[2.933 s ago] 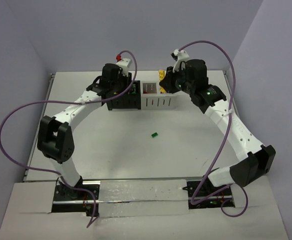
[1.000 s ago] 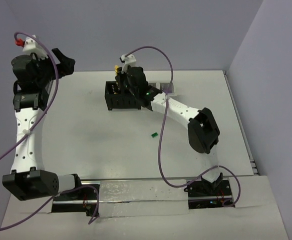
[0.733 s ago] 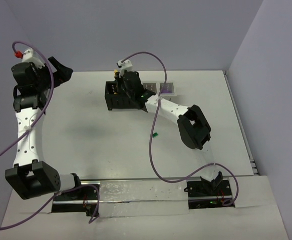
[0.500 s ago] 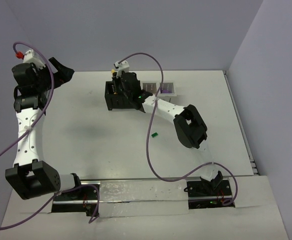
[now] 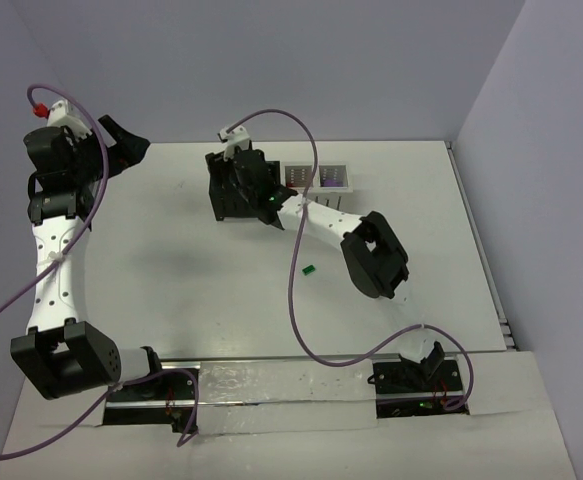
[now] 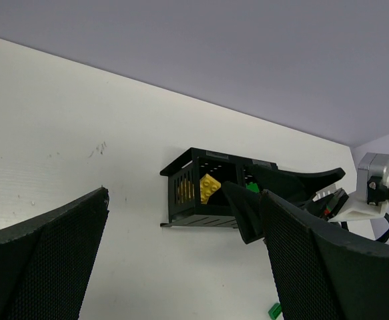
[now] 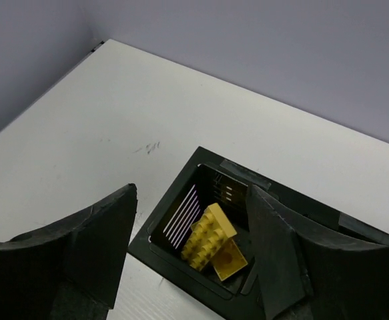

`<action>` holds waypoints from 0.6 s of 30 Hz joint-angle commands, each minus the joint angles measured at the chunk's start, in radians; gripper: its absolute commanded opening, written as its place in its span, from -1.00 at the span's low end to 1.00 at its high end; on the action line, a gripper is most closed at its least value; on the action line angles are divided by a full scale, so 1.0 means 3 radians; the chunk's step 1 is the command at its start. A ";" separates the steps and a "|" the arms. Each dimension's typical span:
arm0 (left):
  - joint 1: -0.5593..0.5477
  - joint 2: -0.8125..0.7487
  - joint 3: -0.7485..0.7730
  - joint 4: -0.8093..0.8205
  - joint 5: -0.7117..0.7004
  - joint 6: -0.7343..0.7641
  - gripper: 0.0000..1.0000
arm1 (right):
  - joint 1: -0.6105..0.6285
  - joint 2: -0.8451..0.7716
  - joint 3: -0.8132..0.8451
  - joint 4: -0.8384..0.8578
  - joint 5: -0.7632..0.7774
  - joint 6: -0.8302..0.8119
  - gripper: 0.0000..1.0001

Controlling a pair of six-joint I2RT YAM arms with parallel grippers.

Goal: Sort the legos into containers by color

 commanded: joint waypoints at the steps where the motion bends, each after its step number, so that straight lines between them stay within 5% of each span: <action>1: 0.0029 -0.0053 -0.0018 0.0230 0.0119 0.0001 0.98 | 0.0012 -0.0238 0.0213 -0.0031 -0.0034 -0.0053 0.50; 7: 0.0028 -0.0090 -0.0066 0.0304 0.0316 0.0371 0.98 | -0.0060 -0.1022 0.0112 -0.0899 -0.0392 -0.0500 0.50; 11: 0.0024 -0.0167 -0.0164 0.0296 0.0232 0.0587 0.98 | -0.0199 -0.1936 -0.0570 -0.1690 -0.0702 -0.0622 0.50; 18: -0.0146 -0.0344 -0.0355 0.0329 0.0151 0.0928 0.98 | -0.0455 -0.2777 -0.1706 -0.2574 -0.0984 -0.0792 0.45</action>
